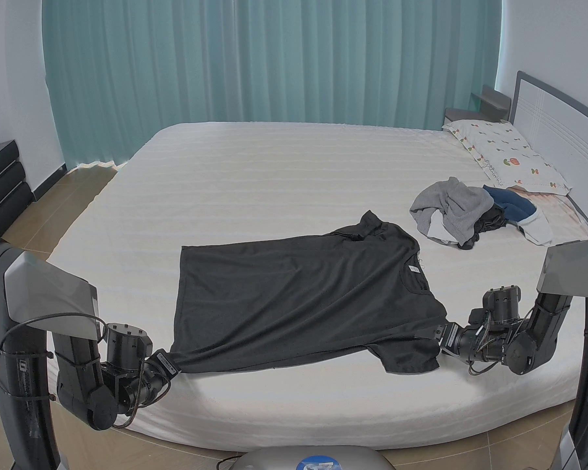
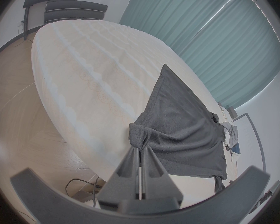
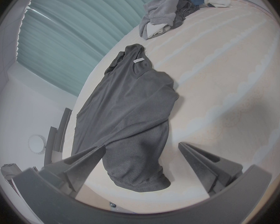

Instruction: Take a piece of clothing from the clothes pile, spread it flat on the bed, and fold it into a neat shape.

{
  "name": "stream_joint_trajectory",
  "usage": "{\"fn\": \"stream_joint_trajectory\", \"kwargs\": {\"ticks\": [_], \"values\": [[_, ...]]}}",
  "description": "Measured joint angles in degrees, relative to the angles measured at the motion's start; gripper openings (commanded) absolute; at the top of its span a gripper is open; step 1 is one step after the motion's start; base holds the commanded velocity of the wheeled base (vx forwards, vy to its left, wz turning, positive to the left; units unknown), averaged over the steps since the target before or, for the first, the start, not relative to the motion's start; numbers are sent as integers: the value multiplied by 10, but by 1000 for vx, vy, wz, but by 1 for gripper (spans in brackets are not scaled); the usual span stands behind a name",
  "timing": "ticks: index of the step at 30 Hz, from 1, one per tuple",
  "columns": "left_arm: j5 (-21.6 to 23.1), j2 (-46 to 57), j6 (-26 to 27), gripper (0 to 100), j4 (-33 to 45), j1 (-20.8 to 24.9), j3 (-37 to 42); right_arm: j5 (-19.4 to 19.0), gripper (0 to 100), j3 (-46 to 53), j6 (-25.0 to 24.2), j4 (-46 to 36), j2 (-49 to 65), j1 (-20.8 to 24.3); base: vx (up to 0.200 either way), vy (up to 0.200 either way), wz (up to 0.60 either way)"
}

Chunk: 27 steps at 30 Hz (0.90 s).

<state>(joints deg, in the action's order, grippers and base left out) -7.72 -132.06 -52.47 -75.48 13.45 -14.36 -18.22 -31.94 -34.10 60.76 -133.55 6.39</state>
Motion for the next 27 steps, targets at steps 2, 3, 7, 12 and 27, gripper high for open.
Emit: {"fn": "stream_joint_trajectory", "kwargs": {"ticks": [2, 3, 7, 12, 27], "values": [[0, 0, 0, 0, 0, 0, 0, 0, 0, 0, 11, 0, -2, 1, 0, 0, 0], [0, -1, 0, 0, 0, 0, 0, 0, 0, 1, 16, 0, -3, 1, 0, 0, 0], [0, -1, 2, 0, 0, -2, 2, 0, 0, 16, 24, 0, -2, -2, 0, 0, 0], [0, -1, 4, 0, 0, -11, 2, -5, 0, 49, 30, -1, 13, -20, 0, 0, 0], [-1, 10, 97, 0, 1, -50, 20, -60, 0, 206, 93, 7, 87, -37, 0, 0, 0]]}}
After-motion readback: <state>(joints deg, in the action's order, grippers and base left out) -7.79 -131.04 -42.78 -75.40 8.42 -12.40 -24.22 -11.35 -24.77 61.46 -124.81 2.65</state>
